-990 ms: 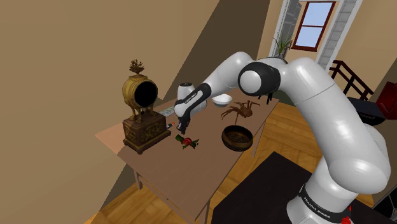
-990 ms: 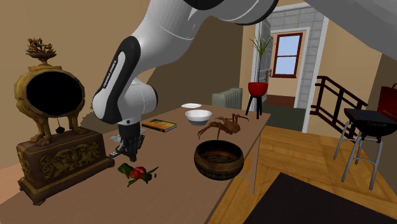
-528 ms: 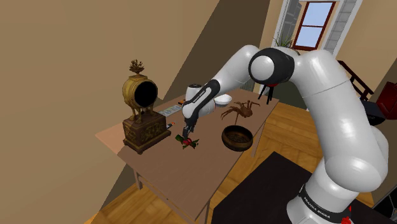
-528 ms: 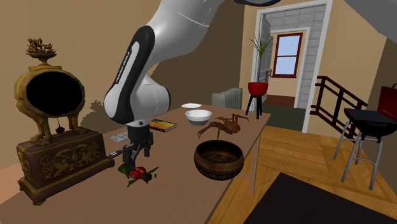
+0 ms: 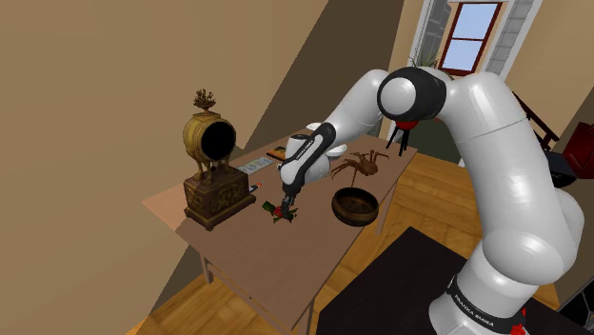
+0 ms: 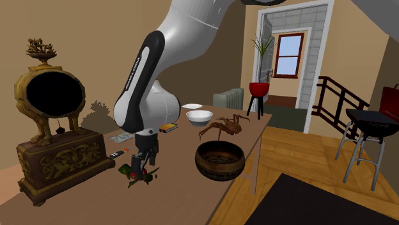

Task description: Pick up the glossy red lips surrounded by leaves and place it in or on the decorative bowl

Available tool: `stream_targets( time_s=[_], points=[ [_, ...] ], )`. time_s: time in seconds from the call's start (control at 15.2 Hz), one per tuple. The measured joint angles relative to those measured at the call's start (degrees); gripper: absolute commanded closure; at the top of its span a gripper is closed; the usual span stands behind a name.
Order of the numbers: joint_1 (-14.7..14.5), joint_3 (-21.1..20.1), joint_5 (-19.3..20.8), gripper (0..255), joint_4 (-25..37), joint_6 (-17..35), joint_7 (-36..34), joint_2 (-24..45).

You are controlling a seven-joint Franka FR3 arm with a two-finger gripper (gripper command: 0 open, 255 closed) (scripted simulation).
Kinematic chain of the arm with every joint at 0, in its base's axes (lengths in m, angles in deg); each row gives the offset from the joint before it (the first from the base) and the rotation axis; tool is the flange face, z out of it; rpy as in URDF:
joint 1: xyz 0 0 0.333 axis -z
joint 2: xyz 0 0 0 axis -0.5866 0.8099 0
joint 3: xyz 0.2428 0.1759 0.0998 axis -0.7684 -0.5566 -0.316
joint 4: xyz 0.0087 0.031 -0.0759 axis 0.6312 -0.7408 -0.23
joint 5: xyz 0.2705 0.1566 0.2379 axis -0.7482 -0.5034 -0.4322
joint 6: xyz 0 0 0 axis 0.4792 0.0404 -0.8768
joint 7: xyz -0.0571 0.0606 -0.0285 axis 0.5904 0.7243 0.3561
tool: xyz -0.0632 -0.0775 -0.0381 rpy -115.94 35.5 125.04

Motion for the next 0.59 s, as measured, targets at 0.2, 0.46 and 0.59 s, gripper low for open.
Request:
stream_targets(
  time_s=[0.2, 0.46, 0.59],
  points=[
    [-0.2, 0.1, 0.1, 0, 0.7, 0.8, -0.1, 1.5],
    [-0.2, 0.1, 0.1, 0, 0.9, 1.0, -0.1, 1.8],
    [-0.2, 0.1, 0.1, 255, 0.9, 1.0, -0.1, 1.8]
  ],
)
